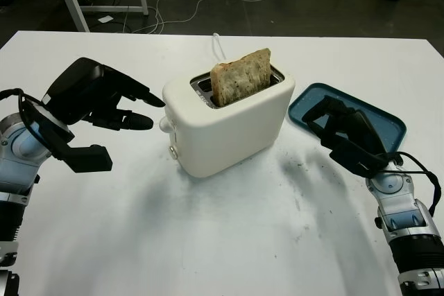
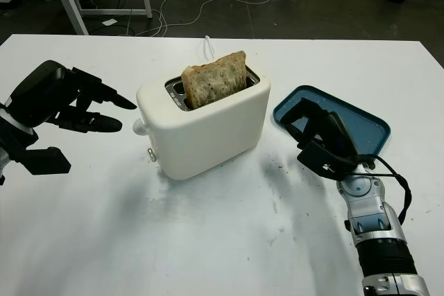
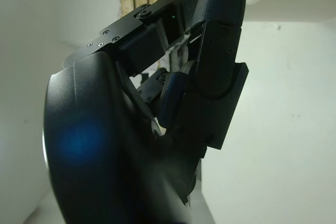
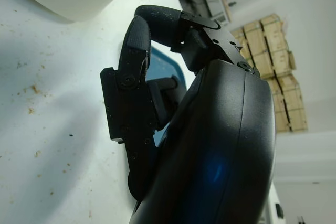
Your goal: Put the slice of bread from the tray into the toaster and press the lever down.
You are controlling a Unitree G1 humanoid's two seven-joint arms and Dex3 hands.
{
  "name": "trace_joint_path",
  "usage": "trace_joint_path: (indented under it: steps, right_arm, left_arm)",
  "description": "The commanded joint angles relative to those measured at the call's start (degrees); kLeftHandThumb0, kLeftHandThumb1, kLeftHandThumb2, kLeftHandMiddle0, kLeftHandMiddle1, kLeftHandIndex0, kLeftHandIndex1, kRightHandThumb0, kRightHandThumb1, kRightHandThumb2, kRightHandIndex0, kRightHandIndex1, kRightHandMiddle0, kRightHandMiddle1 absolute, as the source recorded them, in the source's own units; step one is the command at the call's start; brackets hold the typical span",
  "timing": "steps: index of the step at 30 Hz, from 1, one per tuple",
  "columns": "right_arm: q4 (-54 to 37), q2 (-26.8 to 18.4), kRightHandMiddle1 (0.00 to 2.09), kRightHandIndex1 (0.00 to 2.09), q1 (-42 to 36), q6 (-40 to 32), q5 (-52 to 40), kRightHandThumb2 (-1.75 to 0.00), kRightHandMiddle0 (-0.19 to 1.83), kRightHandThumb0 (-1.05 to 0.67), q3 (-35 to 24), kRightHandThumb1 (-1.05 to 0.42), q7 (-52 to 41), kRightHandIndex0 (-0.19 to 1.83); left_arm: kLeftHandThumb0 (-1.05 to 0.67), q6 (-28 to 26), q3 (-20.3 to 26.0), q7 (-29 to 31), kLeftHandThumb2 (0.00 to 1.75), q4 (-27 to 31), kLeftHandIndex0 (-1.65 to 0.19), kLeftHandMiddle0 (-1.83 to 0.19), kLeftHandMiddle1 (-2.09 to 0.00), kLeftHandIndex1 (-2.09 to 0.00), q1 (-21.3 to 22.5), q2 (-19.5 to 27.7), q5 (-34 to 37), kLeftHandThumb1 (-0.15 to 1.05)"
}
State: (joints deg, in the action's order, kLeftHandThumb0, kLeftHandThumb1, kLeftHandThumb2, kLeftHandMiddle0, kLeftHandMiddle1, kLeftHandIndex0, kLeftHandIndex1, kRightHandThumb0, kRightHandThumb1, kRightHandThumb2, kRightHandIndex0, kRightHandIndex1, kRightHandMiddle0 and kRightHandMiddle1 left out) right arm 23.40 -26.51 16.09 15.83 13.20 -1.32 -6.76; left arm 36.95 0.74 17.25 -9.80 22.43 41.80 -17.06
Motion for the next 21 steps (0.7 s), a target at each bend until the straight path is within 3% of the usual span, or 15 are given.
trace_joint_path:
  steps: [1, 8, 21]
  right_arm:
    - [1.1, -0.1, 1.75, 1.75, 1.0, 2.5, -0.9, -0.44, 0.55, -0.48, -0.4, -0.92, 0.1, 0.79]
    - [1.2, -0.1, 1.75, 1.75, 0.8, 3.2, -1.8, -0.44, 0.54, -0.49, -0.8, -0.92, 0.1, 0.77]
    - [2.1, -0.5, 1.75, 1.75, 0.9, 5.5, -2.2, -0.45, 0.55, -0.48, -1.4, -0.92, 0.1, 0.77]
  left_arm:
    - [-0.87, 0.3, -1.0, 2.0, 0.09, 0.2, -1.26, -1.07, -1.75, -0.06, 0.2, 1.2, 0.4, 0.92]
    - [-0.87, 0.7, -4.2, 6.3, 0.05, -1.6, -1.31, -1.07, -1.71, -0.05, 3.6, 2.0, -2.6, 0.92]
    - [-0.84, 3.5, -8.7, 7.8, 0.06, -6.8, -1.33, -1.13, -1.75, -0.04, 8.1, 2.3, -5.0, 0.92]
